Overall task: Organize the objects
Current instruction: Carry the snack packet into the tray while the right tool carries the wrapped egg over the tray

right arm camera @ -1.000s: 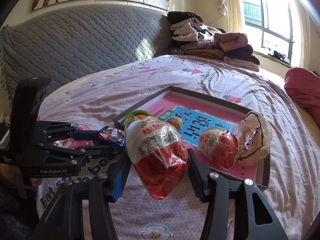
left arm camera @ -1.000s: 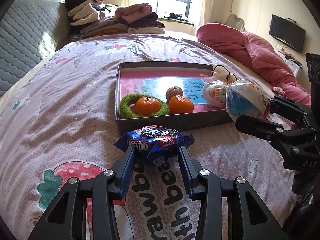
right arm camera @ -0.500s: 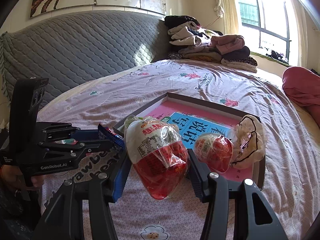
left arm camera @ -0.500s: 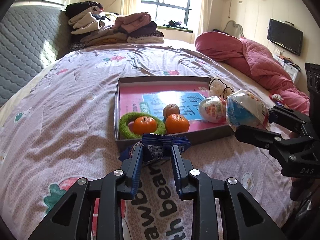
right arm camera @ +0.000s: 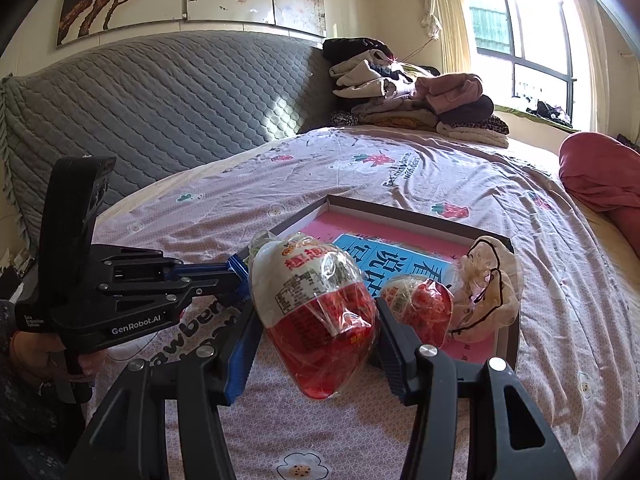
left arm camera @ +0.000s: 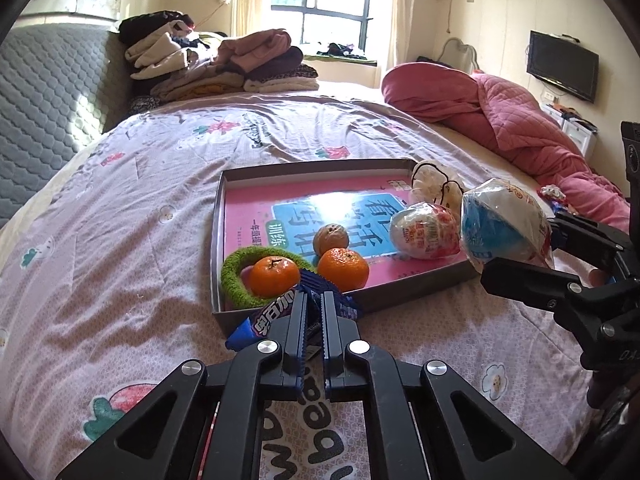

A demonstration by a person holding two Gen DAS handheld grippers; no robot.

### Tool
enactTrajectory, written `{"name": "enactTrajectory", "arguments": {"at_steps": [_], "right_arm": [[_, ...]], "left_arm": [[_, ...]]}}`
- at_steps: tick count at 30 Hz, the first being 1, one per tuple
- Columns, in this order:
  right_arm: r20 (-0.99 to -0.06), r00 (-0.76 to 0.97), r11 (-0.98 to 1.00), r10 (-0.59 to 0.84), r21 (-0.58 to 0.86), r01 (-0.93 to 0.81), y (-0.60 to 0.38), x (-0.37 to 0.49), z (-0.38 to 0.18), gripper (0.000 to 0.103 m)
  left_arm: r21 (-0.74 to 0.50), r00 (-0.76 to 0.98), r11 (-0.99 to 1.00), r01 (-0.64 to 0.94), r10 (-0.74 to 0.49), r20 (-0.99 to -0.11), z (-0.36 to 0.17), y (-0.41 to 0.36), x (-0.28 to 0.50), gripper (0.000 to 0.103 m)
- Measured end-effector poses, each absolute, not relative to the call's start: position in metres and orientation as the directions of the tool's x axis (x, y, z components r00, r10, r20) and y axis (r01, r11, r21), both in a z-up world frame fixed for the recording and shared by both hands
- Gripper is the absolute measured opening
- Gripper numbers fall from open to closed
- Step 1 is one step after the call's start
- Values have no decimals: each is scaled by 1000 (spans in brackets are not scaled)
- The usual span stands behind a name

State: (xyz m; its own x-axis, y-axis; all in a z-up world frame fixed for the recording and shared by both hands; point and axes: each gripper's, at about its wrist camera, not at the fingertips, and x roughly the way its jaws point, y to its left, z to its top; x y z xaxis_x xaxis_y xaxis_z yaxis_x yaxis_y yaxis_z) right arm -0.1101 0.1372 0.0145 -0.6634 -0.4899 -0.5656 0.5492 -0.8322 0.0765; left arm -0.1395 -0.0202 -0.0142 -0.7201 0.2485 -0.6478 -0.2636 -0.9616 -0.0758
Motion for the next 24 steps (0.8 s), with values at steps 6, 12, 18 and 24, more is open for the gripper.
{"name": "enactTrajectory", "arguments": {"at_steps": [6,12,18,24], "right_arm": [[-557,-667,-833,-494,85,546,141,-110,17,54],[-549,-671,-834,-499,95,543,144,-109,20,55],[-537,-679,-838,-500,102,536,148,-108,25,55],[-526,-688,-841,-499,105,530,152,-107,30,54]], "left_arm": [[-79,-716,-961,-266,252,-651,-11,-17,-141,4],[-79,-715,-959,-271,256,-650,-8,-15,-143,2],[-80,-719,-958,-275,260,-645,-2,-13,-145,2],[-84,-729,-959,-269,260,-634,6,-14,-150,2]]}}
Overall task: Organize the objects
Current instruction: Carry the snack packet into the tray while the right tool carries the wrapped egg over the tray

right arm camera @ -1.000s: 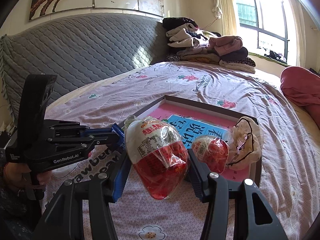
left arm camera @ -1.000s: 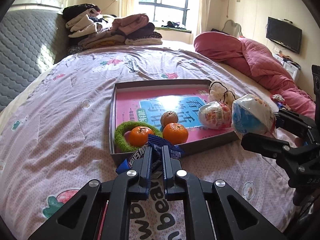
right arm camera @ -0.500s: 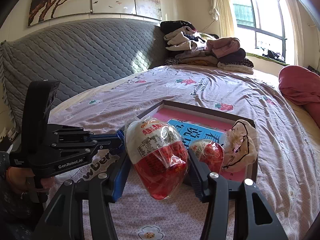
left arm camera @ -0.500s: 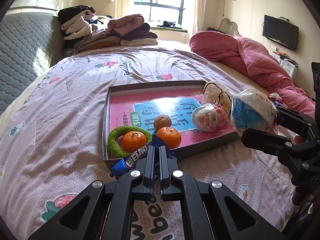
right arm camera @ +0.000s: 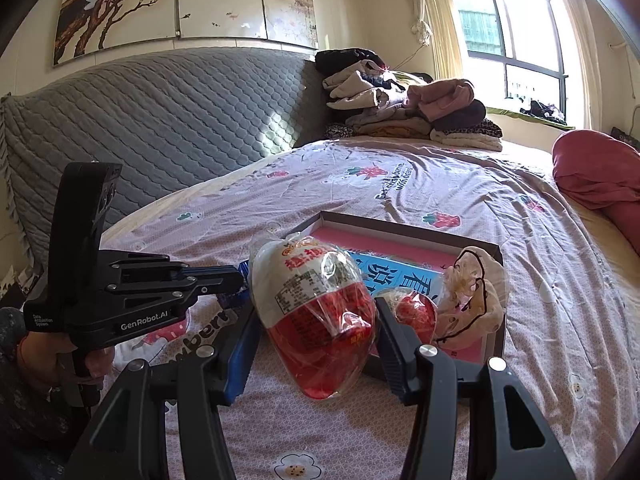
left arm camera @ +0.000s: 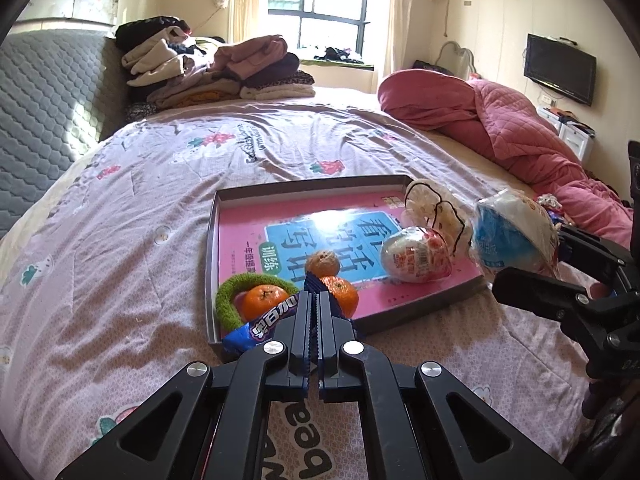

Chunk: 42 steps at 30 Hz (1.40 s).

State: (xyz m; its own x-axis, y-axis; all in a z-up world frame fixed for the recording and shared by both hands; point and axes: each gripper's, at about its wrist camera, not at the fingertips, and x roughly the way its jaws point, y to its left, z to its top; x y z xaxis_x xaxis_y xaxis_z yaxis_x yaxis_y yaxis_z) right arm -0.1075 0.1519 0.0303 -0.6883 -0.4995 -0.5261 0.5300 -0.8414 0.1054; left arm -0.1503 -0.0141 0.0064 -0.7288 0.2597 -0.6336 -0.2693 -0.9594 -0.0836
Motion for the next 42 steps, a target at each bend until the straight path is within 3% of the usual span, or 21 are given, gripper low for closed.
{"name": "enactTrajectory", "arguments": {"at_steps": [22,42], "right_arm": [[-492,-736,-869,-465,95,485,164,-120,50,54],[-545,-747,-895,-381,15,445,158,-160,37,55]], "left_arm": [[-39,-762,-964,-263,233,-604,45,-3,-185,1],[-41,-763,-970,-239,214,-609,42,-3,-206,0]]}}
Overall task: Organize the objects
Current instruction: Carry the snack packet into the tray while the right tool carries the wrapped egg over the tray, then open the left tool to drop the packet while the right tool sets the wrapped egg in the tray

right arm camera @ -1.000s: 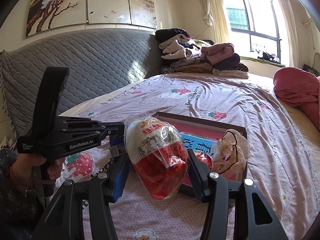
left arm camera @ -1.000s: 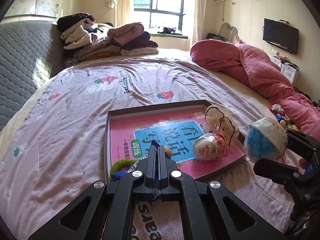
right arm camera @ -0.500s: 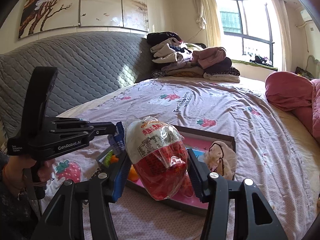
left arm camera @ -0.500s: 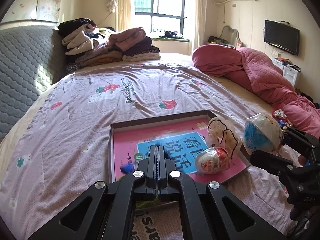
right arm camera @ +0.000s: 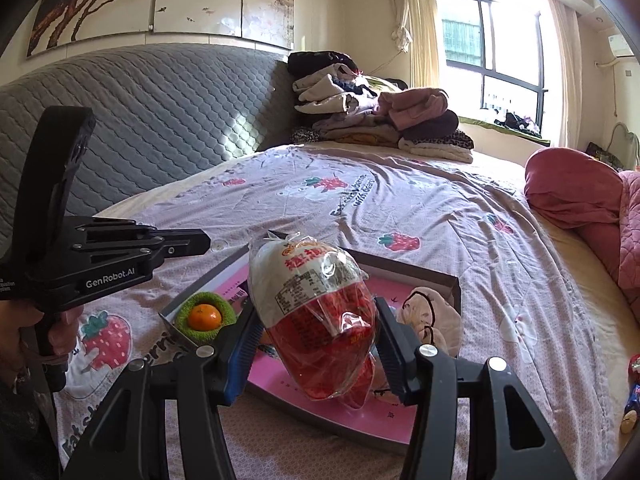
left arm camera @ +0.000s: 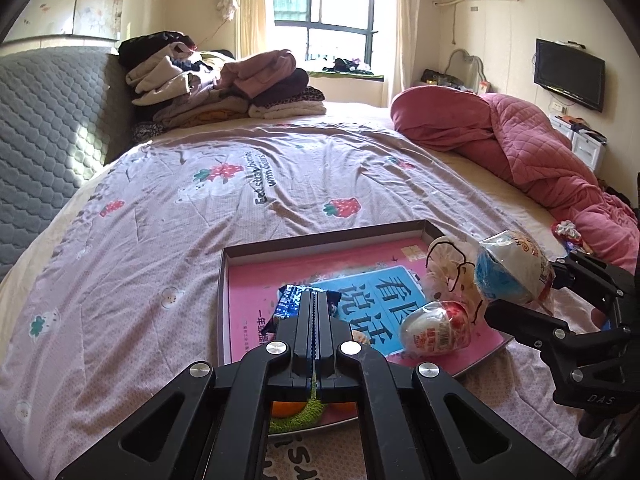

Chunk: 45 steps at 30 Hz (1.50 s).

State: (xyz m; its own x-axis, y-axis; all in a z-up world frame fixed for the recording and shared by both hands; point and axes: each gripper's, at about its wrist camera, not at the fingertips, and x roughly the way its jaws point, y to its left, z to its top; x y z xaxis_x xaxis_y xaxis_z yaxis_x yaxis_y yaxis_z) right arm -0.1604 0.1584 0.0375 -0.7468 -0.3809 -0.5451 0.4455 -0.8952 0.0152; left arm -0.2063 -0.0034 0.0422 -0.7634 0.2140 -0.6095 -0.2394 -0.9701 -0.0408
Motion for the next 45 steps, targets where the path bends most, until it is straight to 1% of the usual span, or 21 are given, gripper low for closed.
{"name": "enactTrajectory", "arguments": {"at_steps": [13,27,35,45], "right_arm": [[-596,-730,-917,-333,26,397,172,-178,12,55],[-644,-719,-951,-263,51,304,194,-195,-12,55],[-659,-714,-961,-237,51,272,199,-199,-21,55],[-681,-698,-966,-221,54,253,199,-203,-31,55]], "left_arm": [[-55,-759,-975,-216,203,-619,30,-6,-216,0],[-75,-726,-978,-194,195,-659,-3,-4,-229,0],[-84,-717,-979,-184,192,-670,-13,-5,-232,0],[-60,-723,-982,-178,172,-669,-19,-5,-228,0]]}}
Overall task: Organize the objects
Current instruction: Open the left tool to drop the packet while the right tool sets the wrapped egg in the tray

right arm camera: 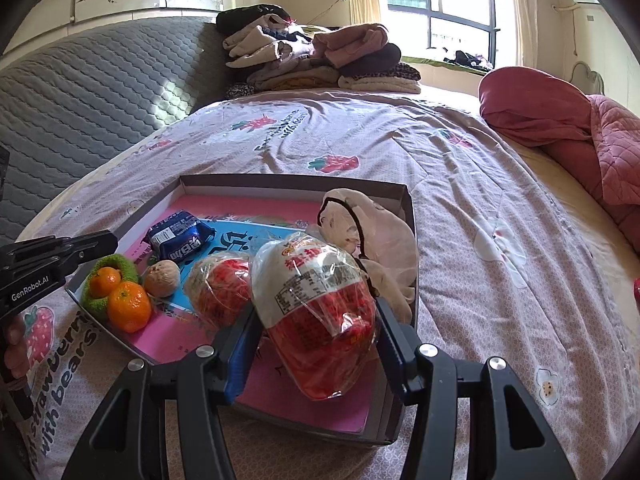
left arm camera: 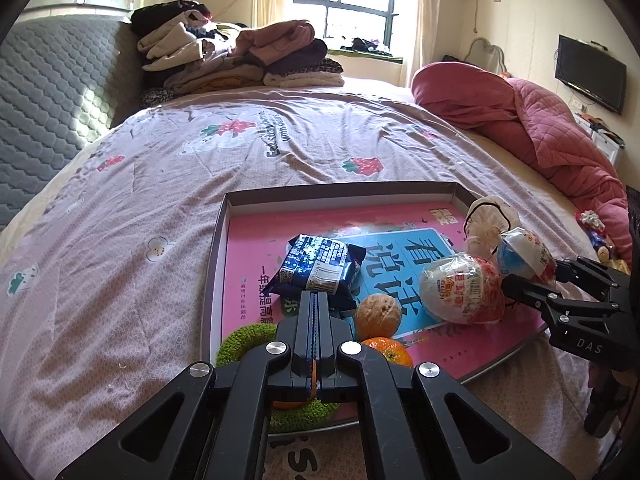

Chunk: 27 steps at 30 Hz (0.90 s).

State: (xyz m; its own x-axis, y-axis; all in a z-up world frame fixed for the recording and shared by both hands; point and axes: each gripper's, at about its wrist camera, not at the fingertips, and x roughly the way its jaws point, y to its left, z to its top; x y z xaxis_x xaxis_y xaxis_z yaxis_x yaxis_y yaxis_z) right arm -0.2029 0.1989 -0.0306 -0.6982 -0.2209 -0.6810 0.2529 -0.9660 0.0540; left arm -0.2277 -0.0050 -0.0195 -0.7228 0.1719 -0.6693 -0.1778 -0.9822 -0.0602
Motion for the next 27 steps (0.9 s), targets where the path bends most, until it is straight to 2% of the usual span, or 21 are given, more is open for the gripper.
{"name": "enactTrajectory", "arguments": {"at_steps": [14,19,27], "right_arm": [[-698,-693,-969,-181,8,245,193,-202,-32,56],[-691,-702,-970,-169,-10,243,191,-200,-29,60],[-674,-720,-973,-165,-7,230,195,-198,-22,60]], "left_arm": [[-57,-718,-981,-188,177,-673,-20,-3,-224,0],[-56,-715,-982,-182,171,-678,-21,-4,-223,1],[-57,-714,-984,-170,163,-681,-19,-4,-222,5]]}}
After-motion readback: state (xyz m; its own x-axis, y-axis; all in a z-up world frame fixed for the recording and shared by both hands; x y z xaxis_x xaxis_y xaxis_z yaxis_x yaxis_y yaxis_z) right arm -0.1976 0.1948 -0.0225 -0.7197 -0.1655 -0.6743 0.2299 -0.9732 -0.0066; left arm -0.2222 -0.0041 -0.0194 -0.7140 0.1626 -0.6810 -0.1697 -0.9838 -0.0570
